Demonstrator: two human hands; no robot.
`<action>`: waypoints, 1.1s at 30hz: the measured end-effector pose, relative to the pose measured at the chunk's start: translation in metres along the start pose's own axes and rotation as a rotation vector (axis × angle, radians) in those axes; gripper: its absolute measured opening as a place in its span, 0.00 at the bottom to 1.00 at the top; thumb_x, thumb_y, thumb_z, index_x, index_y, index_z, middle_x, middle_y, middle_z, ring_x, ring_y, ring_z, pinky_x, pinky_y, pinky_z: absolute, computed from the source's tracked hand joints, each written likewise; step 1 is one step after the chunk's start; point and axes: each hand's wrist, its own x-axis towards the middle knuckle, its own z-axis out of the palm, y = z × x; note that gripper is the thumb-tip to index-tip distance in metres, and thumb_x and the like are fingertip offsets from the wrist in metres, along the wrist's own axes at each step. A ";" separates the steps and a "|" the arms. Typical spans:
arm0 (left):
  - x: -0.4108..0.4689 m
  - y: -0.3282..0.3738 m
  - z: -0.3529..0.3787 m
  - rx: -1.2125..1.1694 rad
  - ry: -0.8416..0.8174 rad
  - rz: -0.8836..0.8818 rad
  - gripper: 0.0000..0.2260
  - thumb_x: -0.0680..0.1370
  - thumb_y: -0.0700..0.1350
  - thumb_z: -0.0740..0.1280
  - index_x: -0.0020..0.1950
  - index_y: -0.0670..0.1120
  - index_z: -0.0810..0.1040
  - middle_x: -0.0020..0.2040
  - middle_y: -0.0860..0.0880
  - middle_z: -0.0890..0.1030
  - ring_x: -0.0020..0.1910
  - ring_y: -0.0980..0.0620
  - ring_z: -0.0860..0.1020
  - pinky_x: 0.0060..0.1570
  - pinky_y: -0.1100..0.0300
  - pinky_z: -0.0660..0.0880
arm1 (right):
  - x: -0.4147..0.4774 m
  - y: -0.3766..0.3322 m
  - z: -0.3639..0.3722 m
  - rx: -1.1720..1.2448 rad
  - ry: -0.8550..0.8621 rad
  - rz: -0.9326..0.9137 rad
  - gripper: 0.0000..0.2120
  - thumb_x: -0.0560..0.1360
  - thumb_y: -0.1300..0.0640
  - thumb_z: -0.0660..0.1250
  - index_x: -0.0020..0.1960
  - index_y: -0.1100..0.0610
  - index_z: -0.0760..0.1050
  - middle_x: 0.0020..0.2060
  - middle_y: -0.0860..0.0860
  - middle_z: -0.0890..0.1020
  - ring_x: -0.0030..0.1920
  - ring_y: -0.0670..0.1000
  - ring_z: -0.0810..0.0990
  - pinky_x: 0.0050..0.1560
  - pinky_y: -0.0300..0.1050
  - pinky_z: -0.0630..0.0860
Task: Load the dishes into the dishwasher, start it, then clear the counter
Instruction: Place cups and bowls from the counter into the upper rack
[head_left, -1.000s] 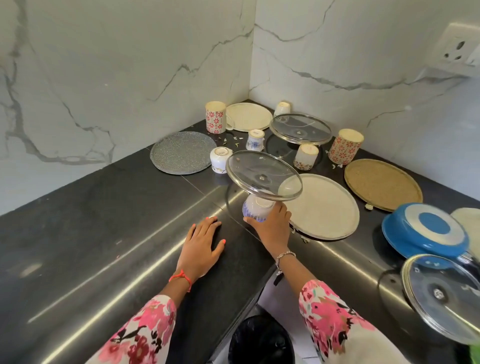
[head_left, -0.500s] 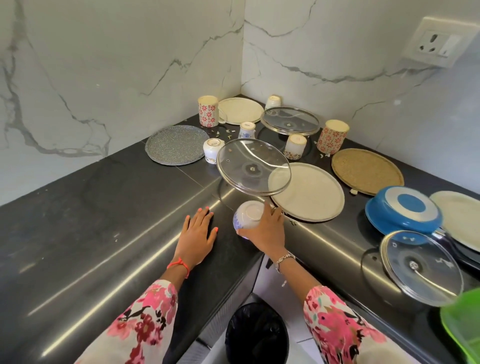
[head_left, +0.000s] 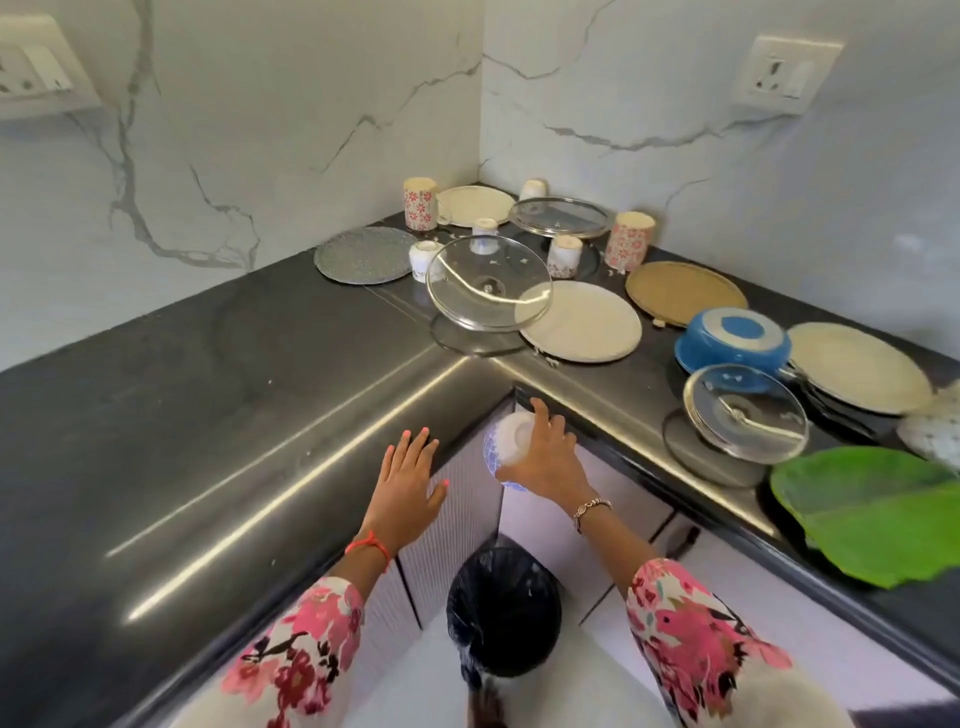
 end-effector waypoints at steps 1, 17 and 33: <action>-0.018 0.004 0.004 0.015 -0.005 0.027 0.30 0.74 0.56 0.49 0.71 0.41 0.63 0.75 0.44 0.59 0.75 0.43 0.52 0.73 0.50 0.45 | -0.021 0.007 0.003 -0.014 -0.021 0.011 0.50 0.64 0.50 0.75 0.75 0.54 0.47 0.66 0.59 0.59 0.65 0.66 0.61 0.64 0.56 0.65; -0.358 0.076 0.091 -0.070 -0.329 0.286 0.21 0.69 0.55 0.56 0.49 0.43 0.78 0.45 0.46 0.83 0.47 0.48 0.82 0.46 0.52 0.78 | -0.412 0.130 0.088 -0.094 -0.159 0.402 0.47 0.63 0.53 0.74 0.74 0.53 0.52 0.66 0.59 0.62 0.64 0.63 0.67 0.62 0.50 0.69; -0.456 0.328 0.196 -0.199 -0.646 0.575 0.21 0.73 0.51 0.60 0.60 0.39 0.75 0.63 0.39 0.75 0.62 0.41 0.74 0.62 0.51 0.69 | -0.633 0.345 0.026 -0.043 0.006 0.722 0.47 0.66 0.47 0.74 0.75 0.47 0.49 0.73 0.60 0.53 0.70 0.65 0.59 0.65 0.55 0.67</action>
